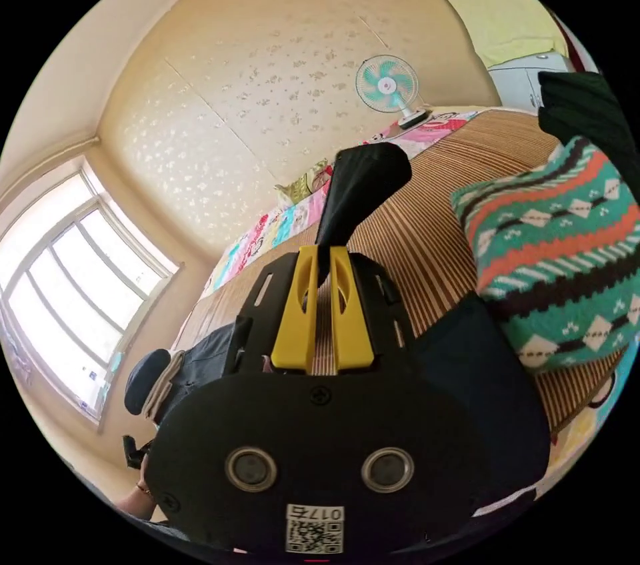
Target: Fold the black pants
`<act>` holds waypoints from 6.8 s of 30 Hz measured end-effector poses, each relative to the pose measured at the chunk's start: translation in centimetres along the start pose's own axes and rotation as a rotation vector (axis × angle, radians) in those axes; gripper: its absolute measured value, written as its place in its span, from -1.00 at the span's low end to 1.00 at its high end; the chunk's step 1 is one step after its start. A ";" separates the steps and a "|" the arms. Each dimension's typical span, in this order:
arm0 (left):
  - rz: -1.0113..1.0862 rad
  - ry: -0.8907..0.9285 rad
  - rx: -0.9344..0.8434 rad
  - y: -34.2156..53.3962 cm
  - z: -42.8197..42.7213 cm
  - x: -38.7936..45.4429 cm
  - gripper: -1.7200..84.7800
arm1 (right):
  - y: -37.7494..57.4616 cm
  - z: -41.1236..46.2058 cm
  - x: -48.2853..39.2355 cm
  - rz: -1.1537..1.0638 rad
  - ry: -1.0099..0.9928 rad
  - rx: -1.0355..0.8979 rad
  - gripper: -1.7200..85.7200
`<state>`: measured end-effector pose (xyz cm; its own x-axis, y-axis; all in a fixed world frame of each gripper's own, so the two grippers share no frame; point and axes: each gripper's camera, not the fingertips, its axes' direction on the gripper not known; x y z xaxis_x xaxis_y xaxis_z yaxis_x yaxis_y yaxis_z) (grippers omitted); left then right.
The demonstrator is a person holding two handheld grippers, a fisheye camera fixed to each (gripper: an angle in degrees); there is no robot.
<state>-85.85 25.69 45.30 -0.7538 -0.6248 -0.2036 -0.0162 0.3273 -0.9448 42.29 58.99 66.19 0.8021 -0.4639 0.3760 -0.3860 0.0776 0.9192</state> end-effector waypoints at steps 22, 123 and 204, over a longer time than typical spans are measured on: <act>0.058 -0.003 -0.032 1.6 1.9 0.7 -0.79 | 12.4 44.5 -21.5 -0.909 0.540 -0.837 -0.63; -0.154 0.203 0.087 -21.3 -17.0 -3.9 -0.86 | -3.7 -21.8 -0.9 0.332 0.050 -0.185 -0.92; -0.188 -0.092 0.137 -18.8 -19.6 2.2 -0.83 | -16.2 -8.2 -26.0 -0.018 0.586 -0.434 -0.67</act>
<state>-100.06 32.02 67.66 -0.6827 -0.7298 -0.0374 -0.0565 0.1038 -0.9930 31.41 77.05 42.43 0.9658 0.0710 0.2494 -0.2526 0.4741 0.8435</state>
